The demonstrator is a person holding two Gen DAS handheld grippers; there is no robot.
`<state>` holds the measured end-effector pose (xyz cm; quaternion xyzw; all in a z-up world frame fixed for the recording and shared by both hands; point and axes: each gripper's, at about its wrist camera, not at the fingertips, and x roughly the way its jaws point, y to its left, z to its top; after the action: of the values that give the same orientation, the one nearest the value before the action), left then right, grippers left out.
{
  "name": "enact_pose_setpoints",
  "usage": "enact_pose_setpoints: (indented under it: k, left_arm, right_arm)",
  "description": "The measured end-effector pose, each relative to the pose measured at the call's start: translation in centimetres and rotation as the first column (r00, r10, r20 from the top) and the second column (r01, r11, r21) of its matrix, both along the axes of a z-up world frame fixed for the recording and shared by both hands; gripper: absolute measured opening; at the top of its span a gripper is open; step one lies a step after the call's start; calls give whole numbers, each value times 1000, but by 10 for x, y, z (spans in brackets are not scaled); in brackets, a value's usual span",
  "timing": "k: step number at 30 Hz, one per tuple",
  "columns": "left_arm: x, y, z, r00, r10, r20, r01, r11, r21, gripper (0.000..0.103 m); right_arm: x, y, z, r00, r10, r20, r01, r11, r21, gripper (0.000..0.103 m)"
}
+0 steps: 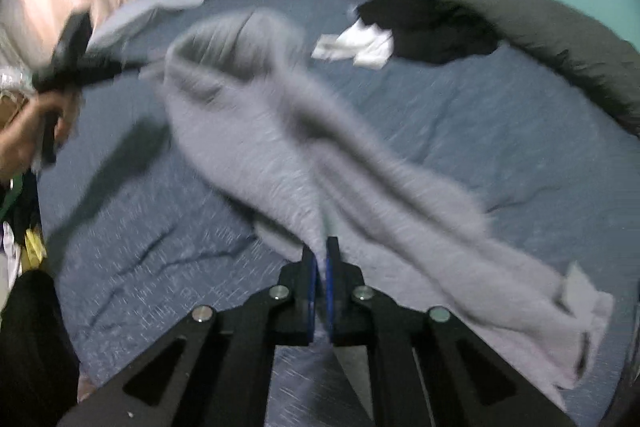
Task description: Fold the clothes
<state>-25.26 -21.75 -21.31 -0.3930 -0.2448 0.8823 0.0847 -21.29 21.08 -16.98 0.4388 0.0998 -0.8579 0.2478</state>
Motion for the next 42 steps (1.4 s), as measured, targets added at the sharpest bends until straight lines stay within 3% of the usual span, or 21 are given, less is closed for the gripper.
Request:
enact_pose_setpoints:
  k: [5, 9, 12, 20, 23, 24, 28, 38, 42]
  left_arm:
    - [32, -8, 11, 1000, 12, -24, -11, 1000, 16, 4]
    - [58, -15, 23, 999, 16, -49, -14, 1000, 28, 4]
    - [78, -17, 20, 999, 14, -31, -13, 1000, 26, 4]
    - [94, -29, -39, 982, 77, 171, -77, 997, -6, 5]
    - [95, -39, -33, 983, 105, 151, -103, 994, -27, 7]
    - [93, -38, -29, 985, 94, 144, -90, 995, -31, 8]
    - [74, -25, -18, 993, 19, 115, -16, 999, -33, 30]
    - [-5, 36, -31, 985, -109, 137, 114, 993, -26, 38]
    - [-36, 44, -47, 979, -106, 172, 106, 994, 11, 49]
  right_arm:
    - [7, 49, 45, 996, -71, -62, 69, 997, -41, 3]
    - [9, 73, 60, 995, -95, -26, 93, 993, -71, 3]
    - [16, 66, 46, 999, -39, 25, 40, 999, -31, 3]
    - [26, 34, -12, 984, 38, 175, -43, 999, 24, 3]
    - [27, 23, -22, 978, 69, 199, -78, 996, 40, 4]
    - [28, 22, -23, 977, 73, 200, -82, 996, 39, 5]
    - [24, 26, -24, 974, 50, 220, -52, 999, 4, 6]
    - [30, 57, -10, 979, 28, 203, -4, 993, -121, 24]
    - [30, 74, -9, 980, 10, 197, 20, 989, -148, 26]
